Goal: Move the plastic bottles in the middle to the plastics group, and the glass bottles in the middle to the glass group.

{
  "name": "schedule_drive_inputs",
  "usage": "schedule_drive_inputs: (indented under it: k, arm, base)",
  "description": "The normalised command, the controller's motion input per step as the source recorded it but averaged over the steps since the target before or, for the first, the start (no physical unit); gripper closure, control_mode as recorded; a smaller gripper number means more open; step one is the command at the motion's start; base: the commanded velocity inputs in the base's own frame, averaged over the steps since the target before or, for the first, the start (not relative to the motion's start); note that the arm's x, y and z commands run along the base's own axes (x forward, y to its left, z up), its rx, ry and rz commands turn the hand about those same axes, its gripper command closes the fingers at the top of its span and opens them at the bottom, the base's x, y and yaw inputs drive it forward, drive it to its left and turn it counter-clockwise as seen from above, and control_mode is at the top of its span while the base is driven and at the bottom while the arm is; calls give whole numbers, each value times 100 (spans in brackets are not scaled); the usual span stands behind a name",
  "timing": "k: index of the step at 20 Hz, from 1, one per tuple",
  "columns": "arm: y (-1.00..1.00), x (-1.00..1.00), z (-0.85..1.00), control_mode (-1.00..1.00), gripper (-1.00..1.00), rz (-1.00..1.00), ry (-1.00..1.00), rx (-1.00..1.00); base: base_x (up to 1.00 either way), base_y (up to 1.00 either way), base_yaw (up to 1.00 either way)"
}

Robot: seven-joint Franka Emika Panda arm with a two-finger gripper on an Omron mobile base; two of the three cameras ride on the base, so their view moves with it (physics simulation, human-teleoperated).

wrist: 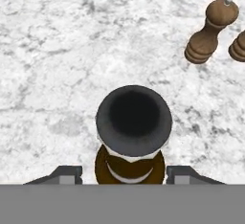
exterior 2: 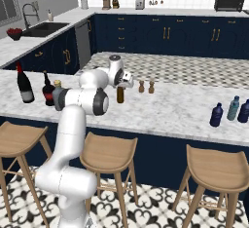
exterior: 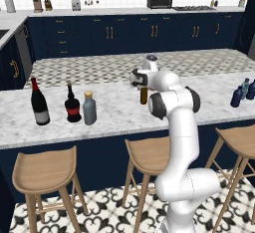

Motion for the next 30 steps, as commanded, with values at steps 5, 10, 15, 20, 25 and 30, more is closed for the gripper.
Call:
schedule_drive_inputs:
  k: [5,10,15,20,25,30]
  arm:
    - [-1,0,-18,-100,100,11,-15,0]
    - [1,-32,3,-100,100,16,-18,0]
    - [24,-63,32,-100,100,19,-1,0]
    - [39,-74,11,-100,100,27,0,1]
    - [35,-53,39,-100,100,21,1,9]
    - [40,-44,20,-100,100,18,10,7]
  base:
    - [0,0,0]
    - [0,0,0]
    - [0,0,0]
    - [0,0,0]
    - [0,0,0]
    - [0,0,0]
